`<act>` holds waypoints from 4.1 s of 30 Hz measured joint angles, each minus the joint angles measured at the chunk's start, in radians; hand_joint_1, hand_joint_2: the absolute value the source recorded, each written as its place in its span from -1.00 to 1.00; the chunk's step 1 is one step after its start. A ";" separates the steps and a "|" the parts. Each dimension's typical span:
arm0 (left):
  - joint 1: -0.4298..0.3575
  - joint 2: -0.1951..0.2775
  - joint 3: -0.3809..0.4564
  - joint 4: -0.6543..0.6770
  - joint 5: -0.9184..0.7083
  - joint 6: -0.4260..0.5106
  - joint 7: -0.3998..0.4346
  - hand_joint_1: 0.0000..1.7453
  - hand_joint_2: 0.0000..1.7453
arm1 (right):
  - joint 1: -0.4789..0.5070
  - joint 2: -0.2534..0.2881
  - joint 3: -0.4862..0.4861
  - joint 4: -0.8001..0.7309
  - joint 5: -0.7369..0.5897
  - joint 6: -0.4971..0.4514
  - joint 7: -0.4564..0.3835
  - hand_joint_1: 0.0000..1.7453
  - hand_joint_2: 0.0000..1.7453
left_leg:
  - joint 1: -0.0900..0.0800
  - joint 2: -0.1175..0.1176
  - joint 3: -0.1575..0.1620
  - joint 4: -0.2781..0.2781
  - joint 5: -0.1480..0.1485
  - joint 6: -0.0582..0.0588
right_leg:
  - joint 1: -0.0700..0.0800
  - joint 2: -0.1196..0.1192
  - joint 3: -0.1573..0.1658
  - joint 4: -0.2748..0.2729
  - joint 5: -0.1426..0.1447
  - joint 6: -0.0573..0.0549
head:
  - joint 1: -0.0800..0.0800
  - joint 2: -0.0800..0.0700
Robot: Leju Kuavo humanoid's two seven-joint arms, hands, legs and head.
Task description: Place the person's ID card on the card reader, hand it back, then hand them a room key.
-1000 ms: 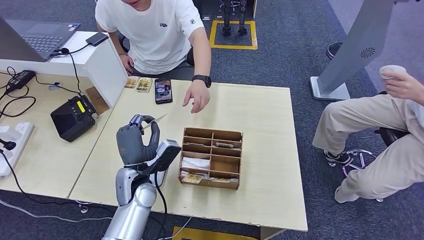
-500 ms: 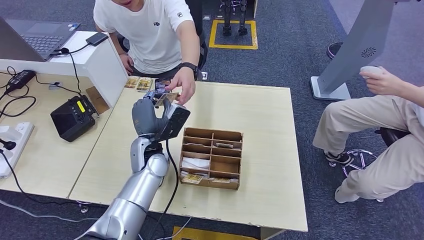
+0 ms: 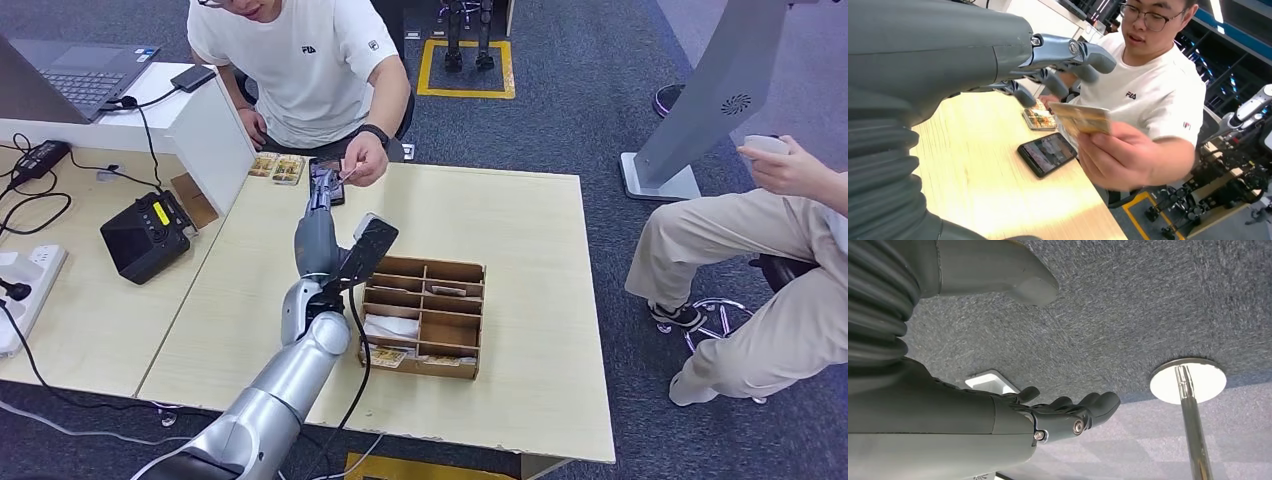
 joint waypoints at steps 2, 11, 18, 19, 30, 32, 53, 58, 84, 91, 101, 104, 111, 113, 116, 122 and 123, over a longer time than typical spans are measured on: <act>0.000 0.000 -0.006 0.002 0.022 0.002 -0.010 -1.00 1.00 | 0.000 0.000 0.000 0.002 -0.003 0.000 0.001 -1.00 1.00 | 0.000 0.000 0.000 0.000 0.000 0.000 | 0.000 0.000 0.000 0.000 0.000 0.000 | 0.000 0.000; 0.090 0.014 -0.023 -0.096 0.187 0.018 -0.109 -1.00 1.00 | 0.000 0.000 0.000 0.003 -0.028 0.000 0.035 -1.00 1.00 | 0.000 0.000 0.000 0.000 0.000 0.000 | 0.000 0.000 0.000 0.000 0.000 0.000 | 0.000 0.000; 0.244 0.052 -0.039 -0.308 0.352 0.017 -0.221 -1.00 1.00 | 0.000 0.000 0.000 -0.001 -0.087 0.000 0.024 -1.00 1.00 | 0.000 0.001 0.000 0.000 -0.001 0.000 | 0.000 0.000 0.000 0.000 -0.001 0.000 | 0.000 0.000; 0.269 0.060 -0.045 -0.344 0.368 0.012 -0.235 -1.00 1.00 | 0.001 0.000 0.000 -0.002 -0.092 0.000 0.024 -1.00 1.00 | 0.000 0.001 0.000 0.000 -0.001 0.000 | 0.000 0.000 0.000 0.000 -0.001 0.000 | 0.000 0.000; 0.497 0.132 -0.107 -0.673 0.550 -0.083 -0.384 -1.00 1.00 | 0.003 0.000 0.000 -0.021 -0.143 0.000 0.030 -1.00 1.00 | 0.000 0.001 0.000 0.000 -0.001 0.001 | 0.000 0.001 0.000 0.000 -0.002 0.001 | 0.000 0.000; 0.524 0.142 -0.122 -0.717 0.578 -0.114 -0.412 -1.00 1.00 | 0.003 0.000 0.000 -0.025 -0.147 0.000 0.030 -1.00 1.00 | 0.000 0.001 0.000 0.000 -0.001 0.001 | 0.000 0.000 0.000 0.000 -0.002 0.001 | 0.000 0.000; 0.592 0.213 -0.347 -0.900 0.570 -0.460 -0.523 -1.00 1.00 | 0.003 0.000 0.000 -0.031 -0.149 0.000 -0.019 -1.00 1.00 | 0.000 0.001 0.000 0.000 -0.001 0.001 | 0.000 0.000 0.000 0.000 -0.002 0.001 | 0.000 0.000; 0.575 0.224 -0.398 -0.899 0.499 -0.510 -0.529 -1.00 1.00 | 0.003 0.000 0.000 -0.031 -0.134 0.000 -0.037 -1.00 1.00 | 0.000 0.001 0.000 0.000 -0.001 0.001 | 0.000 0.000 0.000 0.000 -0.002 0.001 | 0.000 0.000; 0.476 0.280 -0.508 -0.759 -0.054 -0.382 -0.254 -1.00 1.00 | 0.003 0.000 0.000 -0.021 -0.087 0.000 -0.043 -1.00 1.00 | 0.000 0.001 0.000 0.000 -0.001 0.001 | 0.000 0.000 0.000 0.000 -0.002 0.001 | 0.000 0.000; 0.449 0.282 -0.528 -0.689 -0.184 -0.350 -0.152 -1.00 1.00 | 0.003 0.000 0.000 -0.021 -0.071 0.000 -0.032 -1.00 1.00 | 0.000 0.001 0.000 0.000 -0.001 0.001 | 0.000 0.000 0.000 0.000 -0.002 0.001 | 0.000 0.000; 0.424 0.281 -0.531 -0.610 -0.321 -0.311 -0.024 -1.00 1.00 | 0.003 0.000 0.000 -0.021 -0.053 0.000 -0.019 -1.00 1.00 | 0.000 0.001 0.000 0.000 -0.001 0.001 | 0.000 0.001 0.000 0.000 -0.002 0.001 | 0.000 0.000; 0.423 0.276 -0.531 -0.595 -0.330 -0.283 0.002 -1.00 1.00 | 0.003 0.000 0.000 -0.021 -0.053 0.000 -0.014 -1.00 1.00 | 0.000 0.001 0.000 0.000 -0.001 0.001 | 0.000 0.001 0.000 0.000 -0.002 0.001 | 0.000 0.000; 0.423 0.260 -0.531 -0.565 -0.396 -0.215 0.091 -1.00 1.00 | 0.004 0.000 0.000 -0.022 -0.054 0.000 -0.004 -1.00 1.00 | 0.000 0.001 0.000 0.000 -0.001 0.001 | 0.000 0.000 0.000 0.000 -0.002 0.001 | 0.000 0.000; 0.423 0.255 -0.531 -0.557 -0.417 -0.200 0.112 -1.00 1.00 | 0.004 0.000 0.000 -0.022 -0.054 0.000 0.001 -1.00 1.00 | 0.000 0.001 0.000 0.000 -0.001 0.001 | 0.000 0.000 0.000 0.000 -0.002 0.001 | 0.000 0.000; 0.423 0.248 -0.531 -0.544 -0.455 -0.183 0.142 -1.00 1.00 | 0.004 0.000 0.000 -0.022 -0.054 0.000 0.008 -1.00 1.00 | 0.000 0.001 0.000 0.000 -0.001 0.001 | 0.000 0.000 0.000 0.000 -0.002 0.001 | 0.000 0.000; 0.421 0.244 -0.531 -0.515 -0.551 -0.178 0.197 -1.00 1.00 | 0.004 0.000 0.000 -0.022 -0.054 0.000 0.011 -1.00 1.00 | 0.000 0.001 0.000 0.000 -0.001 0.001 | 0.000 0.000 0.000 0.000 -0.002 0.001 | 0.000 0.000; 0.421 0.243 -0.531 -0.510 -0.562 -0.179 0.203 -1.00 1.00 | 0.004 0.000 0.000 -0.022 -0.054 0.000 0.011 -1.00 1.00 | 0.000 0.001 0.000 0.000 -0.001 0.001 | 0.000 0.000 0.000 0.000 -0.002 0.001 | 0.000 0.000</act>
